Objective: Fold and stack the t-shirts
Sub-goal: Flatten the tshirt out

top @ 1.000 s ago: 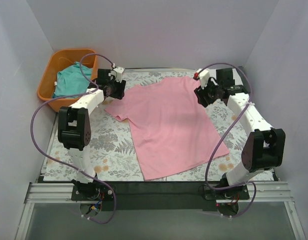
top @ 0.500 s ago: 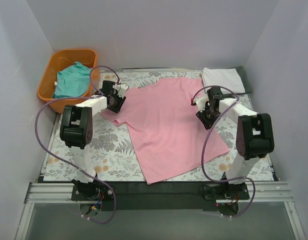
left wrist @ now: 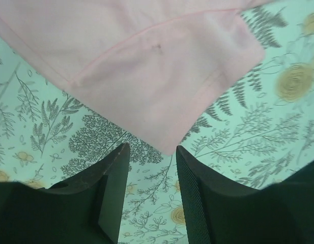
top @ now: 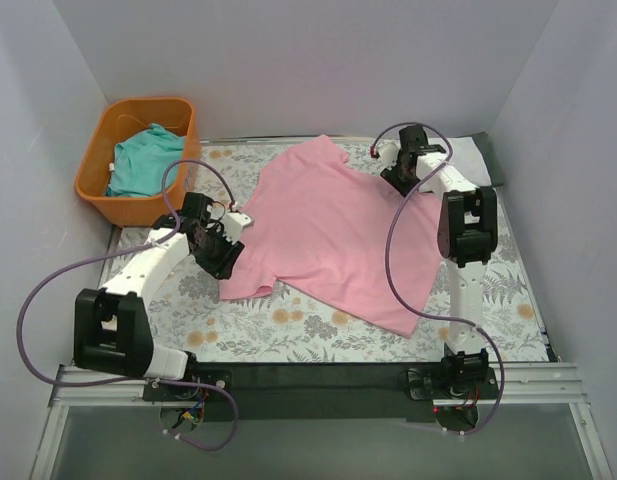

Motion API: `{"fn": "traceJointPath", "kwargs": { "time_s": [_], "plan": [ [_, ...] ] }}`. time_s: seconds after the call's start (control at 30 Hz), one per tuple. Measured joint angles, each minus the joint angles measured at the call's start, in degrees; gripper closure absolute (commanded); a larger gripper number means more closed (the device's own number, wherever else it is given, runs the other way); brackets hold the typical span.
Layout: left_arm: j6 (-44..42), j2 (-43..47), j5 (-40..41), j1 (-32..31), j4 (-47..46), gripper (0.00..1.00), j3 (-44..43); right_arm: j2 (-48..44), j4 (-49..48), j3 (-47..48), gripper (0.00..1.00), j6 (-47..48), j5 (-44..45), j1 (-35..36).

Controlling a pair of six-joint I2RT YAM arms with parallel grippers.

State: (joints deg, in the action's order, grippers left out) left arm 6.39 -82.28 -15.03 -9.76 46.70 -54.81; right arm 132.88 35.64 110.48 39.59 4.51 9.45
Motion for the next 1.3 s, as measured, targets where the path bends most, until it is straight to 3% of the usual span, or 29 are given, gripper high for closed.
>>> {"fn": "traceJointPath", "kwargs": {
  "time_s": [0.1,0.2,0.43,0.57,0.77,1.03,1.1,1.13,1.3],
  "plan": [
    [-0.1,3.5,-3.3,-0.5,3.3,0.58,-3.5,-0.1,-0.7,2.3,0.5,0.9,-0.7,0.1],
    [2.0,-1.0,-4.1,-0.5,1.6,0.58,-9.9,-5.4,-1.2,-2.1,0.5,1.2,-2.2,0.2],
    [6.4,-18.6,-2.6,-0.5,-11.0,0.62,-14.4,-28.9,-0.9,-22.9,0.7,-1.2,-6.1,0.6],
    [6.4,-24.8,-0.1,-0.6,-13.8,0.66,-14.5,-32.3,-1.1,-30.9,0.75,-3.6,-6.6,0.7],
    [2.8,-19.7,2.6,-1.1,-17.1,0.7,-7.5,-24.1,0.1,-35.9,0.79,-5.8,-6.3,0.4],
    [-0.4,-2.7,2.1,-7.5,-3.9,0.71,7.0,-17.6,-0.5,-28.1,0.73,-4.7,-6.5,-1.5],
    [-0.5,0.2,0.7,-9.6,0.2,0.69,7.5,-17.7,-0.7,-28.3,0.68,-2.8,-7.3,-1.6],
    [-0.5,0.9,-0.2,-9.8,1.5,0.68,7.3,-18.3,-1.2,-28.9,0.6,-1.4,-7.7,-1.8],
    [2.5,0.5,-3.6,-9.5,5.4,0.62,1.2,-23.3,-0.1,-34.2,0.56,3.8,-10.5,-2.5]
  ]
}}
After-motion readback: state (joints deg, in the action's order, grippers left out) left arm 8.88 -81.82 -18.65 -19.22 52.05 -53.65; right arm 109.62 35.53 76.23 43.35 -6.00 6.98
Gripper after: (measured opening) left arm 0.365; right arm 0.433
